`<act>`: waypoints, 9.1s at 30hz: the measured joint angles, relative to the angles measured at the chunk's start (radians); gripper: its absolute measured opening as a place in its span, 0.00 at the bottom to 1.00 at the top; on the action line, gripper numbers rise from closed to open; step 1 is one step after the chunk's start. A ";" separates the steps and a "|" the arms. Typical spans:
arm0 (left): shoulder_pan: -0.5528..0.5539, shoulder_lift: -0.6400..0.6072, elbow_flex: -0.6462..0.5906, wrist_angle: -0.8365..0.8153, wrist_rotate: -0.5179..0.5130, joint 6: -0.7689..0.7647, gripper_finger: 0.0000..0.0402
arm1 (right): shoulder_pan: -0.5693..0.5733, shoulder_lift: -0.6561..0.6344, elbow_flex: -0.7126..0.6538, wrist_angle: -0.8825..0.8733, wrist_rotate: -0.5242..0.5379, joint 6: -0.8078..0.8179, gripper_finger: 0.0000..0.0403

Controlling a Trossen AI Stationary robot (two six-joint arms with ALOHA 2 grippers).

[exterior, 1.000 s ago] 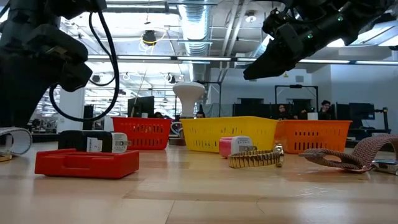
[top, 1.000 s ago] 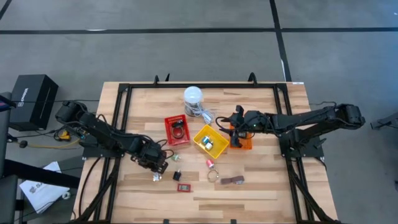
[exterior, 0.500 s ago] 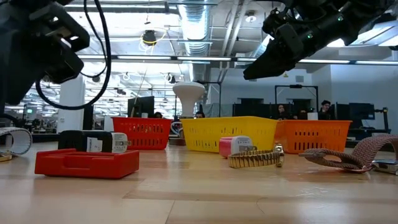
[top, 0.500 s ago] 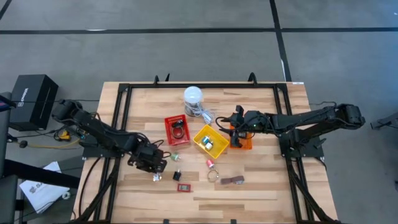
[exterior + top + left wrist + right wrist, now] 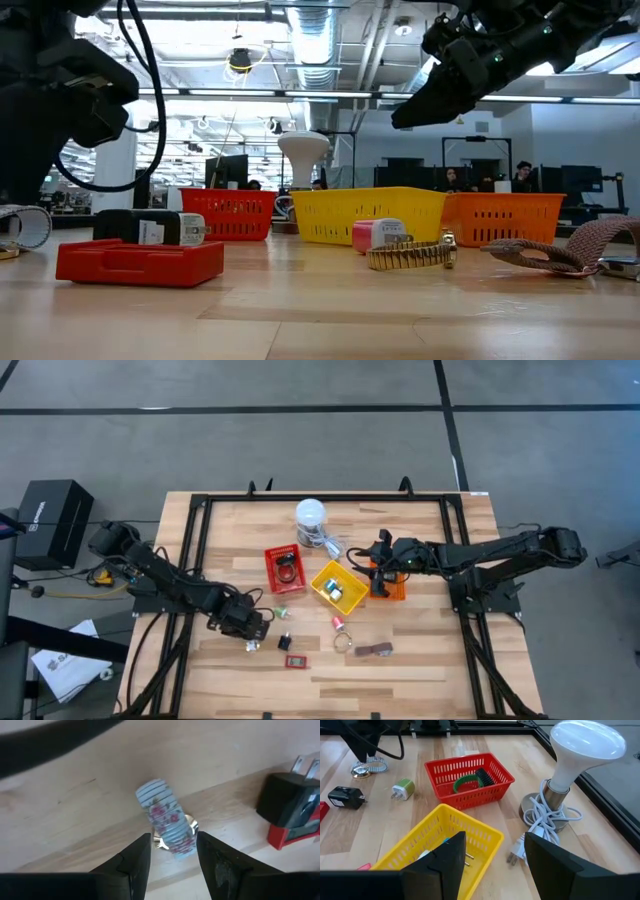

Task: Pick & Place Office items
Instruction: Put the white watch into the red basket, then put the black charger adapter into the yellow basket

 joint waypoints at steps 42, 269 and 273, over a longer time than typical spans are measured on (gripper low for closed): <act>-0.002 0.077 0.000 0.049 -0.078 0.029 0.40 | 0.002 0.000 0.000 -0.016 0.000 0.006 0.48; 0.486 0.371 0.251 0.773 -0.128 1.577 0.42 | 0.001 0.000 0.000 0.011 0.001 0.019 0.48; 0.496 0.371 0.251 0.772 -0.098 1.630 0.43 | 0.001 0.000 0.000 0.011 0.001 0.042 0.48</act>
